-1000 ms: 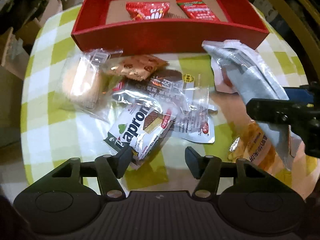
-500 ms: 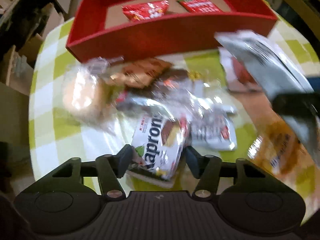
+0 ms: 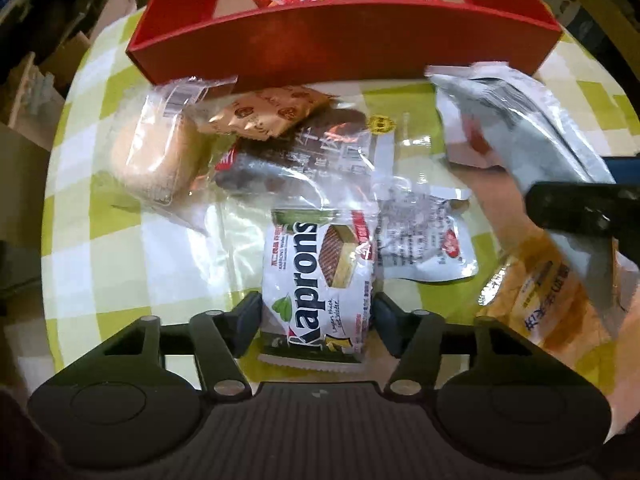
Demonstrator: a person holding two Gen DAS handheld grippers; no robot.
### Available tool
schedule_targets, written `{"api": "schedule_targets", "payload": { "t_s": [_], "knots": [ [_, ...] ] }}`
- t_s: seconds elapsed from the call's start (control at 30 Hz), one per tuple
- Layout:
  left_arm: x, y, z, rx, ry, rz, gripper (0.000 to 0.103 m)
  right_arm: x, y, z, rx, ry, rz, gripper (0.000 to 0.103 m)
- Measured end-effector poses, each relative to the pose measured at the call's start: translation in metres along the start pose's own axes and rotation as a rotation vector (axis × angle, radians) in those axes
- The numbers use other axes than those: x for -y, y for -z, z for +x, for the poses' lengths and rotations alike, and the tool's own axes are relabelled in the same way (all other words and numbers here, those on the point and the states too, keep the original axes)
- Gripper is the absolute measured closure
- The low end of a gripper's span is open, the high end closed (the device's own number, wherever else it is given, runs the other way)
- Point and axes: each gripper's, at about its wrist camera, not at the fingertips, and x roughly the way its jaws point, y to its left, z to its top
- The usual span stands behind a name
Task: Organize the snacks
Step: 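Grasp the Kapron wafer with the left tool while the right tool holds the white bar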
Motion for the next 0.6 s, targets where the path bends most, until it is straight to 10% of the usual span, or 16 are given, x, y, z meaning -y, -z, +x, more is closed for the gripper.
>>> {"api": "schedule_targets", "payload": {
  "t_s": [0.6],
  "knots": [
    [0.007,0.005,-0.044,0.114,-0.076,0.001,0.062,-0.008,-0.002,-0.014,0.061,0.020,-0.043,0.058]
  ]
}}
